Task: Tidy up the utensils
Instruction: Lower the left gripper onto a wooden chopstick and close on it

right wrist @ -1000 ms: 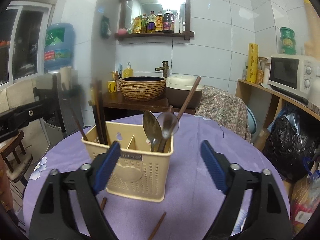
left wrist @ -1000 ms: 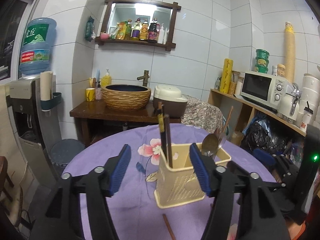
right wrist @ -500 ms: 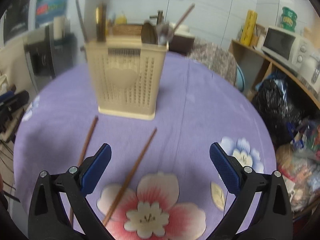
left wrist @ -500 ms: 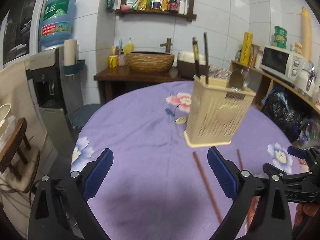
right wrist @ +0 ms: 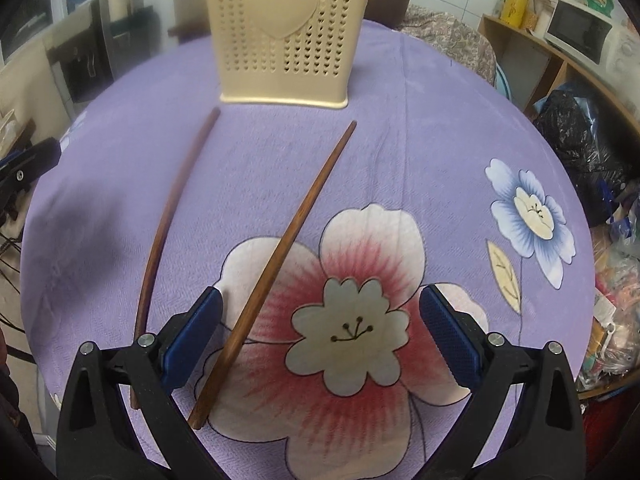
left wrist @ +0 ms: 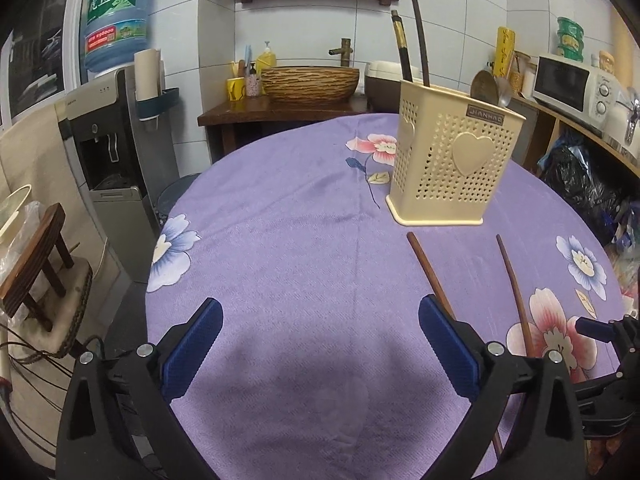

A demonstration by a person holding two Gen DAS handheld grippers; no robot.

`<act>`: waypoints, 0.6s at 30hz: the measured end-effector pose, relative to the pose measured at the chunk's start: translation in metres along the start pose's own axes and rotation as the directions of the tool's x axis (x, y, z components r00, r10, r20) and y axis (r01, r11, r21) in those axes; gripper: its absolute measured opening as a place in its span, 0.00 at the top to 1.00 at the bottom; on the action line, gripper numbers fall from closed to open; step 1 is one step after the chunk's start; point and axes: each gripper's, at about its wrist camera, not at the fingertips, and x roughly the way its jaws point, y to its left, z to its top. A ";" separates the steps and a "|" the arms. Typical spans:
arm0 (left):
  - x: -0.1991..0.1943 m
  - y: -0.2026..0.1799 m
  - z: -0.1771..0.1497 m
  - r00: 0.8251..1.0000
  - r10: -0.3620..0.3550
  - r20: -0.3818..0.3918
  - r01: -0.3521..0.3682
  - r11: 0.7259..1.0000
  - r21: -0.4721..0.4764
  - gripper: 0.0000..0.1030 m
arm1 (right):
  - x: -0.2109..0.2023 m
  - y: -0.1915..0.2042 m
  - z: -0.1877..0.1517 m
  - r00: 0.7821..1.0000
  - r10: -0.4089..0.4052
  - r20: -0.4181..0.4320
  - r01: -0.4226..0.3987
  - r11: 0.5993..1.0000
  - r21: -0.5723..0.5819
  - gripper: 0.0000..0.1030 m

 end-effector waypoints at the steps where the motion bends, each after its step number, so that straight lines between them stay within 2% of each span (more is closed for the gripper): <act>1: 0.000 -0.002 -0.001 1.000 -0.002 -0.001 0.002 1.000 0.003 0.05 | -0.001 0.001 0.000 1.000 0.003 0.004 -0.003 1.000 0.002 0.06; 8: 0.001 -0.007 -0.003 1.000 -0.022 -0.015 0.022 1.000 0.015 0.05 | -0.008 0.001 -0.006 0.999 -0.041 -0.006 0.041 0.999 -0.036 0.06; 13: 0.001 -0.012 -0.006 0.999 -0.041 -0.031 0.042 0.999 0.016 0.05 | -0.012 -0.033 -0.015 0.994 -0.109 -0.011 0.109 0.994 0.002 0.06; 16: 0.003 -0.017 -0.007 0.996 -0.072 -0.046 0.073 0.997 0.018 0.05 | -0.012 -0.045 -0.016 0.997 -0.081 -0.001 0.081 0.996 0.031 0.06; 18: 0.005 -0.023 -0.008 0.995 -0.088 -0.055 0.089 0.996 0.026 0.05 | -0.014 -0.048 -0.015 0.999 -0.029 0.029 0.028 0.999 0.047 0.06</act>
